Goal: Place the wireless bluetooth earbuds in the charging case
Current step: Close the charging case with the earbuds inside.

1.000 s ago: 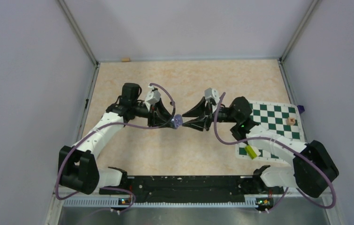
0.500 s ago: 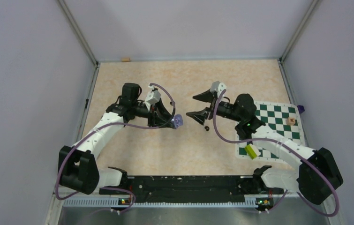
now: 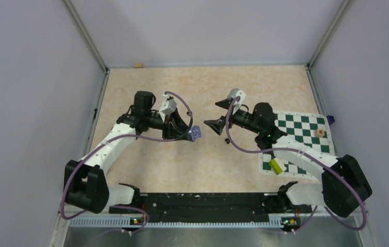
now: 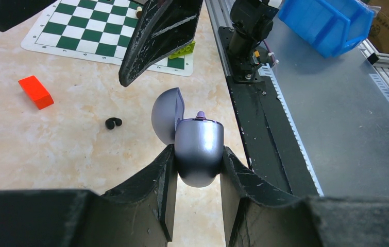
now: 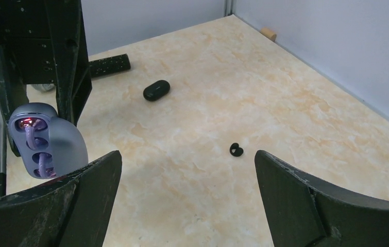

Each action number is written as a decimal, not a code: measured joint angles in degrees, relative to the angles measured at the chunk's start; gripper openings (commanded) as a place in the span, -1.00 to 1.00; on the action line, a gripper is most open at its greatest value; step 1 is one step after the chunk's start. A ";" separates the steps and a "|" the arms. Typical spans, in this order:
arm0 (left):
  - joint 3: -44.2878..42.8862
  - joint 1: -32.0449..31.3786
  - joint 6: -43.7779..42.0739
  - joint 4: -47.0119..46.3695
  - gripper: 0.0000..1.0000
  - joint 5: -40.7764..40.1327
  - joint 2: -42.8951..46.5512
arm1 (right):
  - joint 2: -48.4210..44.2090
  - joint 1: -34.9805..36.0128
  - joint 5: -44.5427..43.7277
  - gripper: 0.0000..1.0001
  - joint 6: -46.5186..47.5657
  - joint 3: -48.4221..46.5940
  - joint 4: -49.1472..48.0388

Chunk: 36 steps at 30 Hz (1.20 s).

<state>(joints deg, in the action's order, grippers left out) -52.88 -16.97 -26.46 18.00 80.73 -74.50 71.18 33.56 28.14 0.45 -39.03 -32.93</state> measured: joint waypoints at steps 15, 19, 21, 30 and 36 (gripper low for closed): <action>0.09 0.00 0.00 0.00 -1.00 -0.02 0.11 | 1.29 0.85 3.98 0.98 0.15 0.02 0.94; 0.09 0.00 -0.02 0.00 -1.00 -0.02 0.11 | 1.60 1.29 5.31 0.98 0.63 0.02 1.29; 0.09 0.00 -0.02 0.00 -1.00 -0.02 0.11 | 1.70 1.53 5.84 0.98 0.76 0.02 1.38; 0.20 0.00 -0.02 0.04 -1.00 0.00 0.11 | 1.75 2.27 6.91 0.98 1.55 0.02 1.36; 0.20 0.00 -0.02 0.07 -1.00 -0.02 0.11 | 1.75 2.27 8.09 0.98 1.53 0.02 1.29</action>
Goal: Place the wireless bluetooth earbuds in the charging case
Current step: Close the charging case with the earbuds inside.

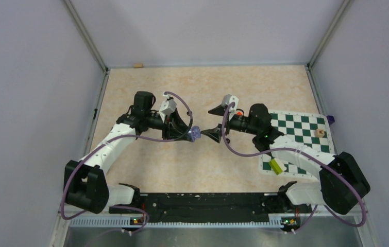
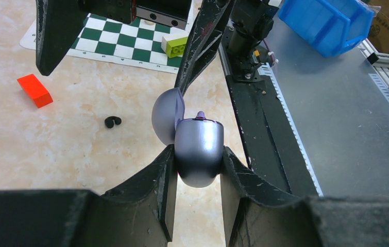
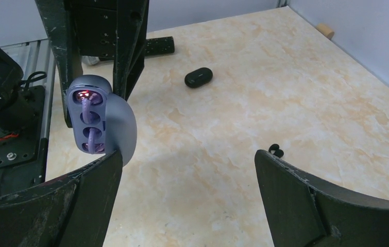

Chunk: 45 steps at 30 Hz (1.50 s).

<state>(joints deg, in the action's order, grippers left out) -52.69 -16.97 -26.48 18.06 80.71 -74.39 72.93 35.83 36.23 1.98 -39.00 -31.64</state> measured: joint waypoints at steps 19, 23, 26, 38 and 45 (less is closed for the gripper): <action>0.04 -0.02 -0.22 -0.07 -1.00 -0.42 0.00 | -0.46 0.52 2.19 0.98 -3.06 0.79 -3.08; 0.04 0.00 -0.24 -0.15 -1.00 -0.66 0.00 | -1.16 0.11 -1.75 0.98 -3.98 1.05 -3.91; 0.09 -0.02 -0.22 -0.13 -1.00 -0.59 0.00 | -1.70 -0.46 -3.80 0.98 -4.83 1.90 -5.51; 0.11 -0.02 -0.22 -0.11 -1.00 -0.52 0.00 | -0.35 -0.72 -7.98 0.98 -4.48 2.27 -4.79; 0.11 -0.02 -0.22 -0.11 -1.00 -0.37 0.00 | 0.85 0.04 -6.67 0.98 -3.93 2.27 -4.11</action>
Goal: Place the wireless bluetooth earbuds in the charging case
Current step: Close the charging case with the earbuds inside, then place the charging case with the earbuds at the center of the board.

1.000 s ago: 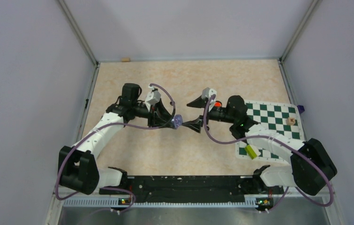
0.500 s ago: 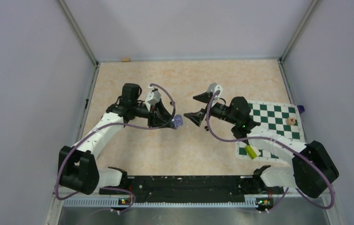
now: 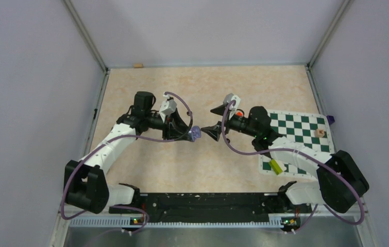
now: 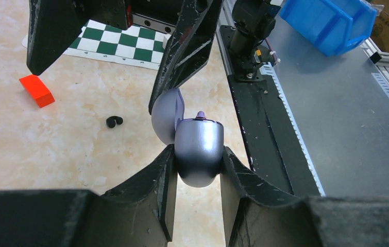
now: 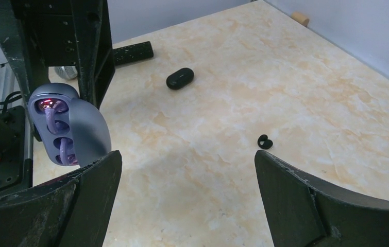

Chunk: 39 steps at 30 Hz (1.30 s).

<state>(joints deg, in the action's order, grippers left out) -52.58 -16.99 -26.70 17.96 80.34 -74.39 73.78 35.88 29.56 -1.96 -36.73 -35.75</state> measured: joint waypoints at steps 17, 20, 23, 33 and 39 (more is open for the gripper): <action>0.00 -0.04 0.02 0.04 -1.00 1.20 0.00 | 0.00 1.01 6.08 0.98 -2.84 0.00 -2.80; 0.00 -0.04 0.02 0.07 -1.00 1.16 0.00 | 0.00 1.16 8.15 0.98 -3.89 0.11 -3.98; 0.00 -0.04 0.02 0.02 -1.00 1.05 0.00 | 0.00 1.18 9.33 0.98 -4.55 0.50 -4.94; 0.00 -0.04 0.00 0.04 -1.00 0.61 0.00 | -0.94 1.18 2.95 0.98 -0.04 0.66 -1.51; 0.00 -0.04 0.98 -0.87 -1.00 -2.56 -0.15 | -3.32 -0.87 -14.08 0.98 5.22 0.61 1.51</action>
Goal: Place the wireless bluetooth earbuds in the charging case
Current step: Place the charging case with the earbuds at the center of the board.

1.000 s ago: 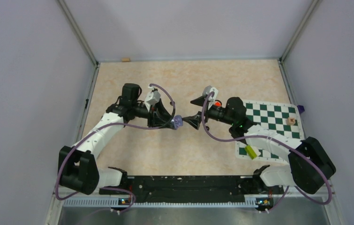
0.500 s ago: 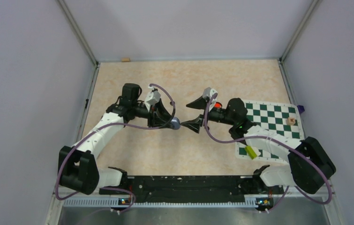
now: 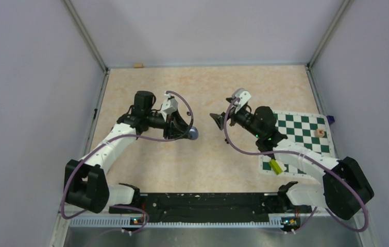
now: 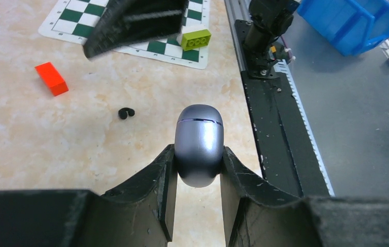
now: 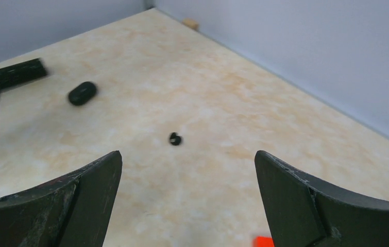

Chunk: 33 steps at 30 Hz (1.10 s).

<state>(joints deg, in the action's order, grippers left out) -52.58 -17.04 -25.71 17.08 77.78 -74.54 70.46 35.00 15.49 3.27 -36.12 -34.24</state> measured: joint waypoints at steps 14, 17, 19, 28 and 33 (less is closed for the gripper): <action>-3.89 -0.33 7.58 -3.21 -1.00 -13.42 -7.93 | -2.58 -4.50 -22.64 0.98 3.13 0.02 -0.35; -9.64 -0.57 6.86 0.70 -1.00 -17.05 -12.33 | -2.58 -4.72 -23.65 0.98 3.15 0.02 -0.37; -14.75 -0.79 5.99 3.61 -1.00 -18.97 -16.11 | -2.58 -4.98 -24.28 0.98 3.15 0.02 -0.39; -31.36 -1.46 16.35 5.77 -1.00 -23.56 -32.48 | -3.58 -7.78 -25.70 0.98 3.17 0.02 -0.42; -32.46 -1.66 30.42 -0.55 -1.00 -26.21 -38.99 | -3.87 -8.87 -25.83 0.98 3.13 0.02 -0.44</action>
<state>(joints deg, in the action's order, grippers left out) -85.03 -18.70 4.71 16.53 51.57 -113.54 66.59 26.13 -10.35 6.39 -36.10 -34.68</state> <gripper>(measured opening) 0.372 0.988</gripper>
